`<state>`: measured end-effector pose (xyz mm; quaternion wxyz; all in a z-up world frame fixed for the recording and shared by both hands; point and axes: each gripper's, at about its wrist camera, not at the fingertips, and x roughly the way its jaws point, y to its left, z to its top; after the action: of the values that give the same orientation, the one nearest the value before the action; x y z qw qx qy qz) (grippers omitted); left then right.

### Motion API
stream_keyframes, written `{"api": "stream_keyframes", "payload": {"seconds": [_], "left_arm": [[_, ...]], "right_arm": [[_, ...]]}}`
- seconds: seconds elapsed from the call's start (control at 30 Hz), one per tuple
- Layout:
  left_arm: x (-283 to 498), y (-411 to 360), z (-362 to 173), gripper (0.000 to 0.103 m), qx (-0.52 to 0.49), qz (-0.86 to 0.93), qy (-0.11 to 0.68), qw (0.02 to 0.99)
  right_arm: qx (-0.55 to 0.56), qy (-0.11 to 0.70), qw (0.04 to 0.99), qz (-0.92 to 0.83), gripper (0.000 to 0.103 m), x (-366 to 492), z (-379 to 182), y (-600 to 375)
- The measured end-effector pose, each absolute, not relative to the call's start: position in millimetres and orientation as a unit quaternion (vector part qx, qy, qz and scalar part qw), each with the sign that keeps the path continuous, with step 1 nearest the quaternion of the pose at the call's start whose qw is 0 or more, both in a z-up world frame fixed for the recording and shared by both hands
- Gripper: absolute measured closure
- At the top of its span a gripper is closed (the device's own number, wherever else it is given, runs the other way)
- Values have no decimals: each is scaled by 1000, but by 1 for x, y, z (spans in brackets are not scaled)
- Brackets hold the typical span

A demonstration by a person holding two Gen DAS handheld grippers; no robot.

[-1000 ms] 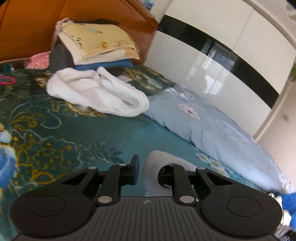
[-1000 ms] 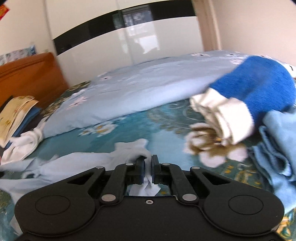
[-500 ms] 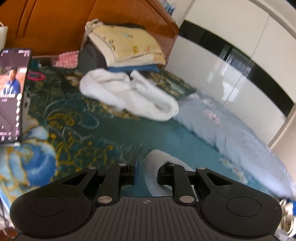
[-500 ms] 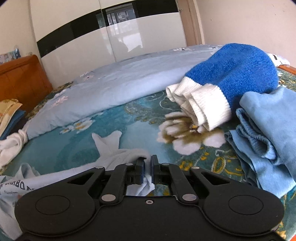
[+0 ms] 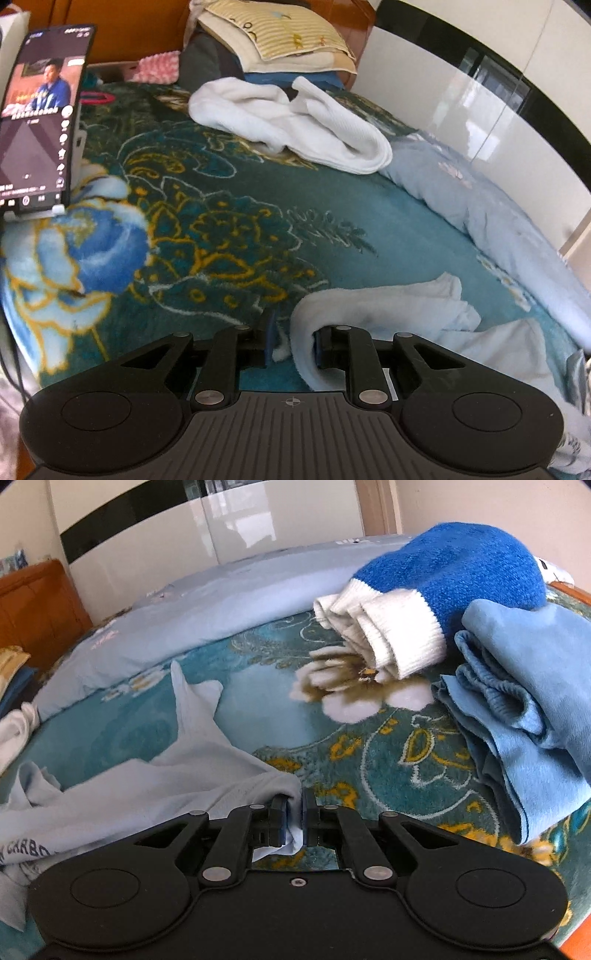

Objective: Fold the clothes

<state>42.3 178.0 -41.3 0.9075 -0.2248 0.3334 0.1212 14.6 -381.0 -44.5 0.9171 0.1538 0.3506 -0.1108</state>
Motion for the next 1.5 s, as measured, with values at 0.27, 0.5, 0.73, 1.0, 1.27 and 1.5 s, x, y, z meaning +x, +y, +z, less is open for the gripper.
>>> {"api": "stream_keyframes", "payload": {"seconds": [0.27,0.5,0.73,1.0,1.27,1.5], "left_arm": [[40,172,-32,80,-196,116,336,914],[36,170,-22,47,-187,109,326,920],[32,165,-7,24,-177,103,302,931],[29,161,3,6,-174,92,287,938],[27,163,6,0,-179,90,281,939],[26,165,6,0,-186,90,280,937]], "right_arm": [[147,360,915,-108,89,14,-39,-382],[143,362,915,-104,83,12,-36,-381],[147,357,916,-110,67,9,-30,-384],[148,349,918,-114,58,5,-24,-386],[158,337,921,-113,42,0,-17,-389],[170,315,928,-106,14,-6,-8,-391]]}}
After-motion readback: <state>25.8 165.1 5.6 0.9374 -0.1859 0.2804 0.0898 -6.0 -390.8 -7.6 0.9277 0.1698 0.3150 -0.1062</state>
